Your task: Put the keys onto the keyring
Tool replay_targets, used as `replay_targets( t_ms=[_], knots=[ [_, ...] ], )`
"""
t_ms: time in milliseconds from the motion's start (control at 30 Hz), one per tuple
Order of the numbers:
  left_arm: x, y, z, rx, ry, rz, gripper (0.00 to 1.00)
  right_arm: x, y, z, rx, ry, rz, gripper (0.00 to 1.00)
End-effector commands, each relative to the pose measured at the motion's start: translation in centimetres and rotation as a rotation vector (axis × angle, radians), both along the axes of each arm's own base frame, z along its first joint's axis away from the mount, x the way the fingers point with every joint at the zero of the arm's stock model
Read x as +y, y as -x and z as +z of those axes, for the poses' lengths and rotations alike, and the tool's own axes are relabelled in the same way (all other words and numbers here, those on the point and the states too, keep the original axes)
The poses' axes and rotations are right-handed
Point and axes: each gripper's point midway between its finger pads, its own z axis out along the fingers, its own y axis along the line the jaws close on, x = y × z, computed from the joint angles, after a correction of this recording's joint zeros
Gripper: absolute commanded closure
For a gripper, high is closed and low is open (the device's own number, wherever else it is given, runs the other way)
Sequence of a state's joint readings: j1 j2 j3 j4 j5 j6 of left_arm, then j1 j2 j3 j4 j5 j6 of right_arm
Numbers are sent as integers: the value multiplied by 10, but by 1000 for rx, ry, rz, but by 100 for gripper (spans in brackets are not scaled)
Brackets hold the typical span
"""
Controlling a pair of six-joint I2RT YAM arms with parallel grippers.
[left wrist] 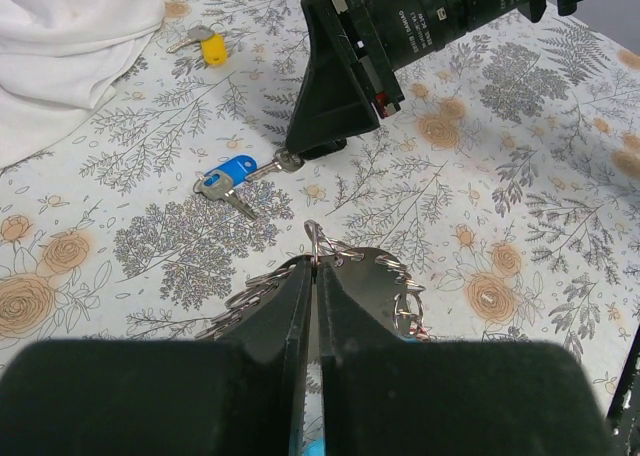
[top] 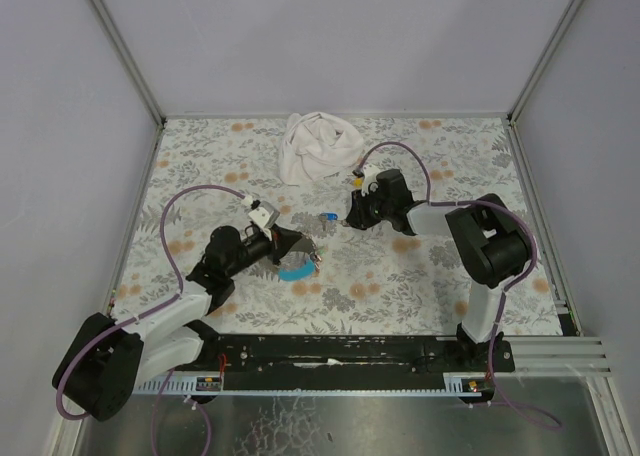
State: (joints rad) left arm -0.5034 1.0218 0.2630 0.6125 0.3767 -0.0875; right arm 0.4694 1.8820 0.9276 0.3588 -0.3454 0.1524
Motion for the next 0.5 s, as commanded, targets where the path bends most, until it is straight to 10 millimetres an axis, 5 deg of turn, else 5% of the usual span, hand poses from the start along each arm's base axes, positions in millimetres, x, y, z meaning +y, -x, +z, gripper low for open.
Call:
replay_targets(
  t_ms=[0,233,467],
  knots=[
    [-4,-2,14,-63,7,-24,100,17,-8,24,-38,-90,48,75],
    [-6,-2,14,-58,3,-36,100,16,3,36,-30,-99,67,98],
    [-7,0,14,-57,-8,-52,100,4,26,57,2,-82,66,100]
  ],
)
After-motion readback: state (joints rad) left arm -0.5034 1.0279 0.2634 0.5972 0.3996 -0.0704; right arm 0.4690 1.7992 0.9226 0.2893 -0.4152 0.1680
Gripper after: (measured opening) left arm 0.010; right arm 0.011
